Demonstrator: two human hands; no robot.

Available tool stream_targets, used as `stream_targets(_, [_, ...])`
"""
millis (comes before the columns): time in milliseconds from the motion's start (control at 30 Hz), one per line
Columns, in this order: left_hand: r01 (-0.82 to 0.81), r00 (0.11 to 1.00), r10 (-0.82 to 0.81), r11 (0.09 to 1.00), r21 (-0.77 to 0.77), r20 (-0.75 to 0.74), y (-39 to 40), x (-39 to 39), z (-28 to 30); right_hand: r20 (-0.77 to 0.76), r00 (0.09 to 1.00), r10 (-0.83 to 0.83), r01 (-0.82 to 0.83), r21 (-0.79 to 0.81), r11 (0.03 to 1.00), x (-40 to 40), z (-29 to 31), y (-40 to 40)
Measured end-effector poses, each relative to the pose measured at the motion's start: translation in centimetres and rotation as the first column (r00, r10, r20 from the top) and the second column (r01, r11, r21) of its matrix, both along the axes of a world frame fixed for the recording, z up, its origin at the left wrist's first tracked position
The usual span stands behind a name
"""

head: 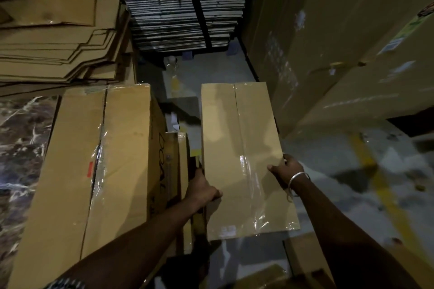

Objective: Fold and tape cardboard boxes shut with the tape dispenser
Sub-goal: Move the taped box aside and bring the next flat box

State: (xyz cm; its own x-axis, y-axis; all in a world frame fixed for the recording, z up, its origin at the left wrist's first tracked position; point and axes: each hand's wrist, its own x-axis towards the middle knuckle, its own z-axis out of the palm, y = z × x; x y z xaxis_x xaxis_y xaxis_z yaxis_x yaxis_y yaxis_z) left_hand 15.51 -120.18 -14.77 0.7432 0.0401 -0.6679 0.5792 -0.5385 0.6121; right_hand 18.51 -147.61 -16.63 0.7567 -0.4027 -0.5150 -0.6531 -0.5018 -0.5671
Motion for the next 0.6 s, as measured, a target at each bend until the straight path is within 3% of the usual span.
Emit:
stream_targets(233, [0.115,0.985,-0.127,0.988,0.107,0.117,-0.9,-0.2,0.7,-0.056,0.998,0.041,-0.044,-0.061,0.997,-0.2,0.5,-0.2])
stream_targets(400, [0.294,0.949,-0.306,0.946,0.139,0.073,-0.8,0.5,1.5,-0.054,0.997,-0.061,0.056,-0.098,0.994,-0.2,0.6,1.1])
stream_targets(600, [0.233,0.958,-0.245,0.968,0.091,0.148,0.9,1.0,3.0,0.047,0.998,-0.044,0.055,-0.271,0.961,-0.9,2.4,4.7])
